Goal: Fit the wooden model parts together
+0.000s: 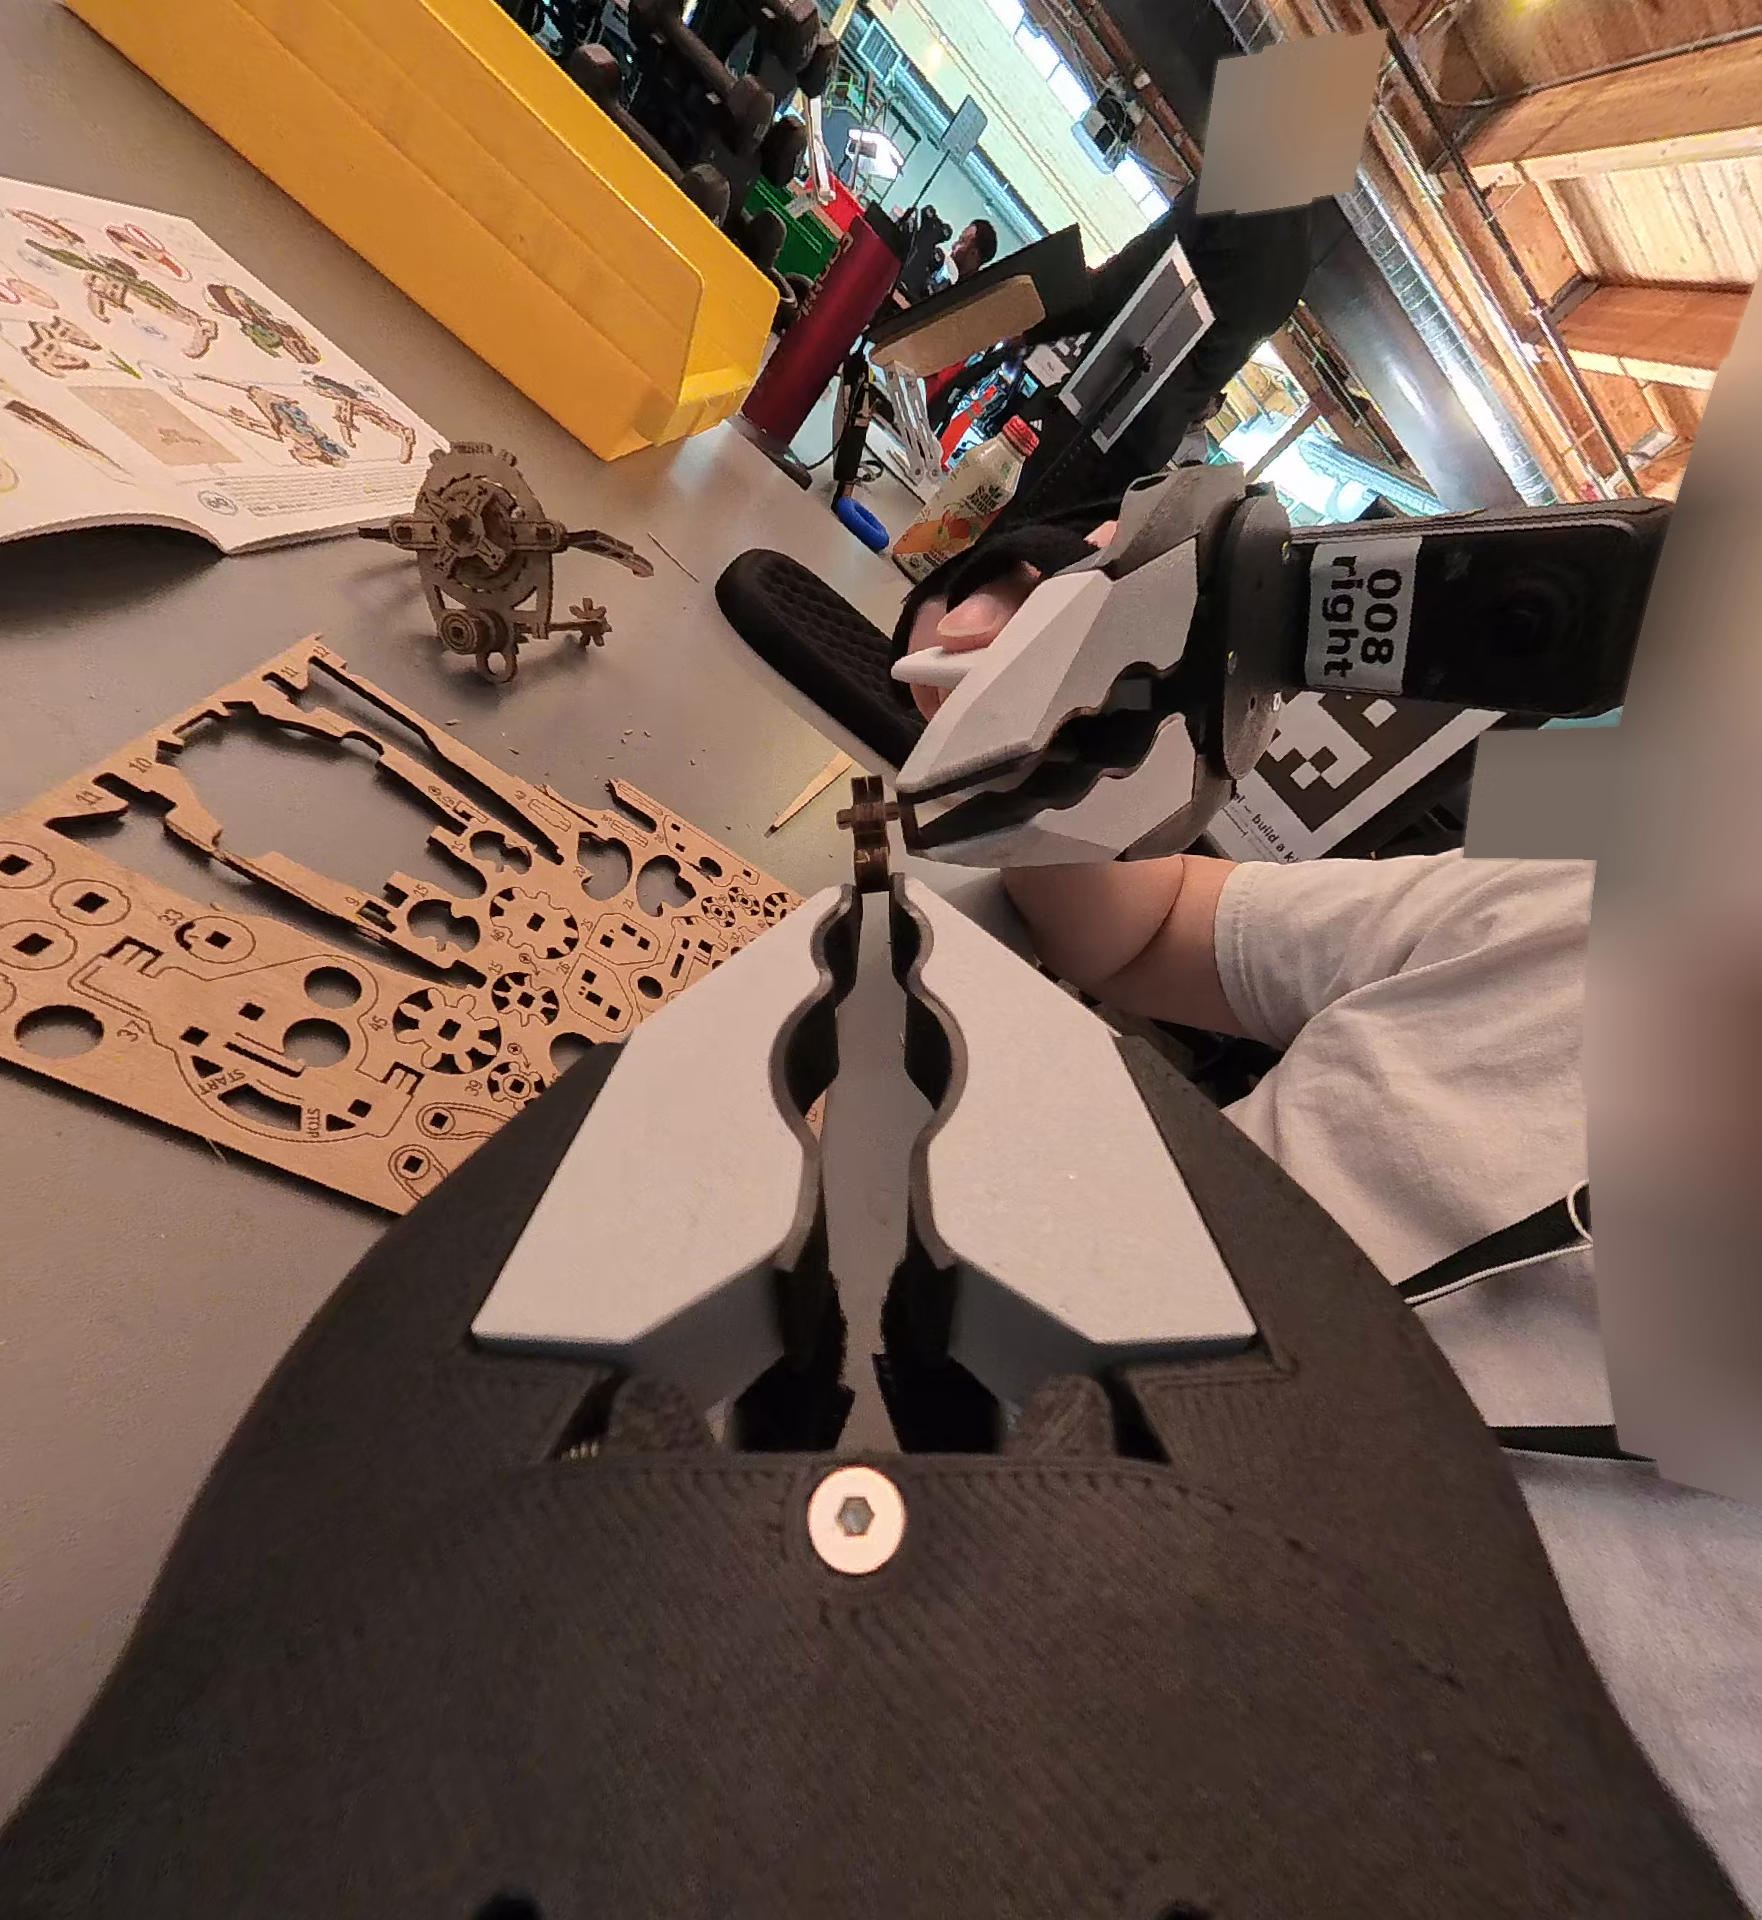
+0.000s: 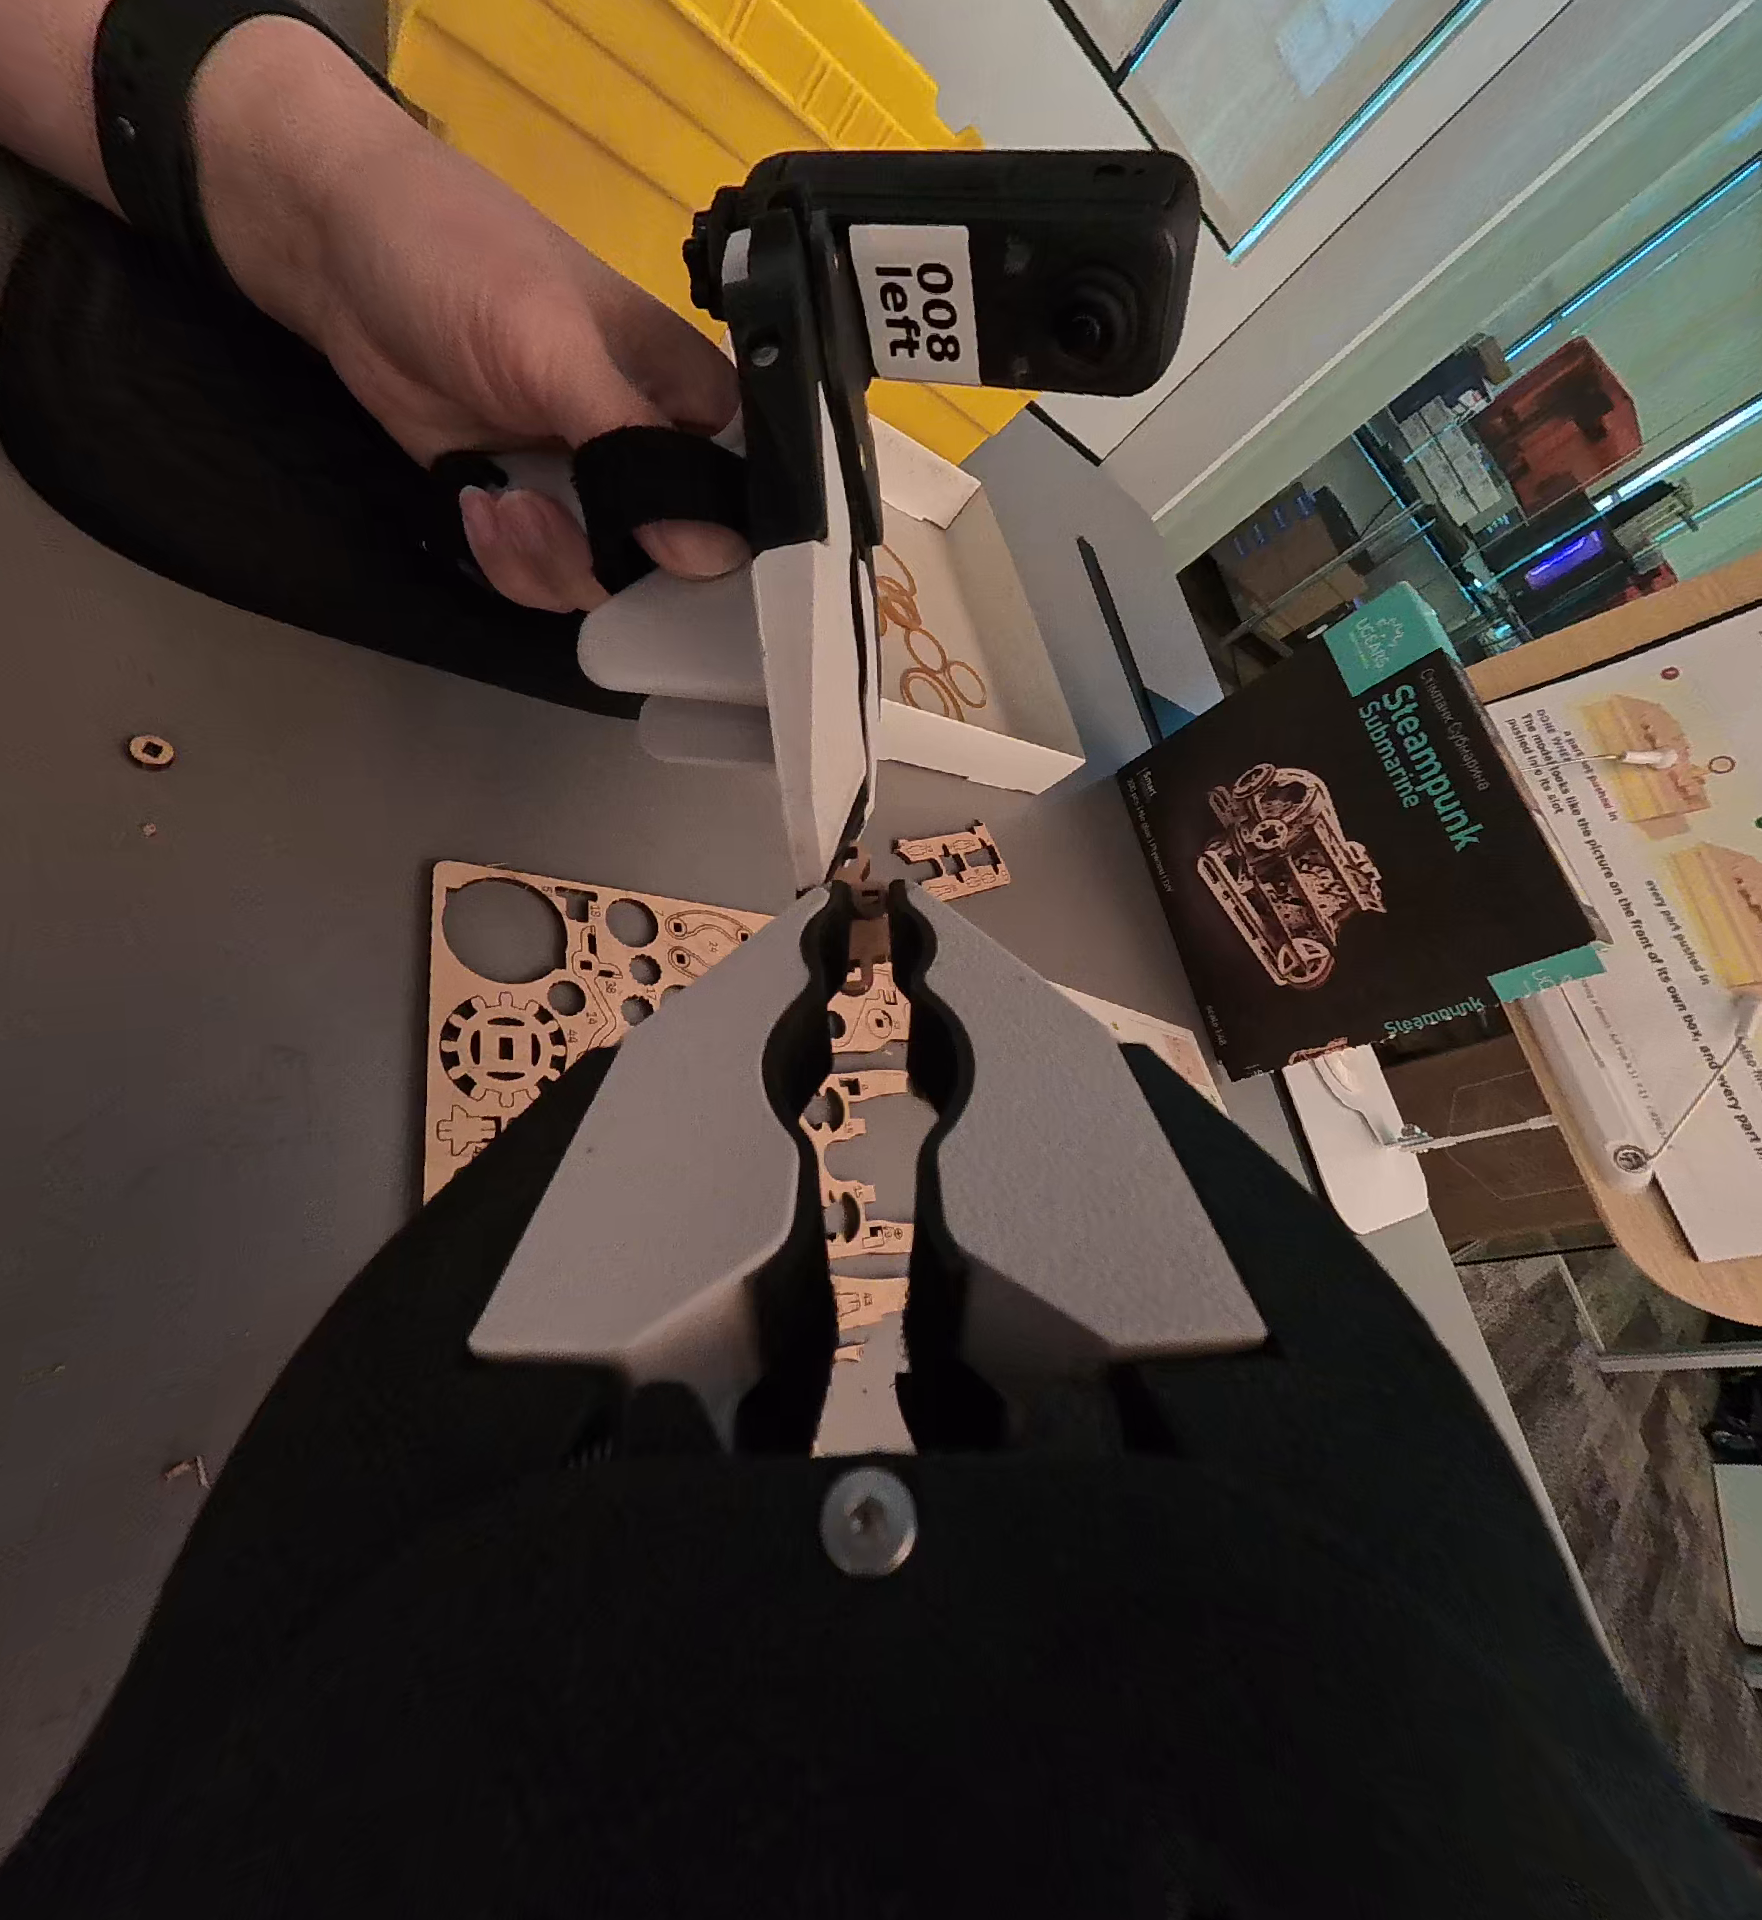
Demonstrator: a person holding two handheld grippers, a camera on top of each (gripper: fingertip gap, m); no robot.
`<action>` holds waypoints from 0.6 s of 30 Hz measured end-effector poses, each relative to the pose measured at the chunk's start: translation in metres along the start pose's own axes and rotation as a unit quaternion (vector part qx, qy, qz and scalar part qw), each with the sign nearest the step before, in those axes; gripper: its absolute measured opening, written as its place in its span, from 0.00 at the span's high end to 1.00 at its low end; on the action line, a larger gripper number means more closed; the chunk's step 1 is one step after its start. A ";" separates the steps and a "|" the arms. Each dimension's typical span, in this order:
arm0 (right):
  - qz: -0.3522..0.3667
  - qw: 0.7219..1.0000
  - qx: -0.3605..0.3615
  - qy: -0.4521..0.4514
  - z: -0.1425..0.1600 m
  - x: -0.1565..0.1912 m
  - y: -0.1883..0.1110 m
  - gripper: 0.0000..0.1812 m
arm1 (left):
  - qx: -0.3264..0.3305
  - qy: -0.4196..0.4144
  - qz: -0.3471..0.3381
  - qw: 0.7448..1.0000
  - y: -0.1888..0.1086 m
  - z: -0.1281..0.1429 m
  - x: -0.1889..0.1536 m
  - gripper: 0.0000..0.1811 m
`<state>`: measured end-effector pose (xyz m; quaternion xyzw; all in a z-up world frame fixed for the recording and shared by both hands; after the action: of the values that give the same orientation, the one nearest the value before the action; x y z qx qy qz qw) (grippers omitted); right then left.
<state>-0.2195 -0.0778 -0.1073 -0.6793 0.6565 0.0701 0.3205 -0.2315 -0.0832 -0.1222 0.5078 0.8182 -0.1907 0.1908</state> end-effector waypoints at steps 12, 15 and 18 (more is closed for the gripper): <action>0.004 1.000 -0.013 0.013 0.002 -0.002 -0.001 0.97 | 0.001 -0.001 -0.002 1.000 0.000 0.001 0.001 0.98; 0.003 1.000 -0.018 0.018 0.002 -0.003 -0.001 0.97 | 0.001 0.000 -0.002 1.000 0.000 0.001 0.001 0.98; 0.003 0.999 -0.023 0.029 0.002 -0.005 -0.002 0.97 | 0.000 -0.001 -0.002 1.000 0.000 0.000 0.001 0.98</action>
<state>-0.2175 -0.0730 -0.1059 -0.6864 0.6656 0.0665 0.2853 -0.2316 -0.0825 -0.1231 0.5063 0.8188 -0.1914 0.1912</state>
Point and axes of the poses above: each gripper's, where its closed fingertips meet, y out along the fingers, z out of its underside, x = y × z across the jaws, the point moved 1 cm from there along -y, back along the fingers, and after that the axes turned 9 degrees about y, right-handed, at the moved point
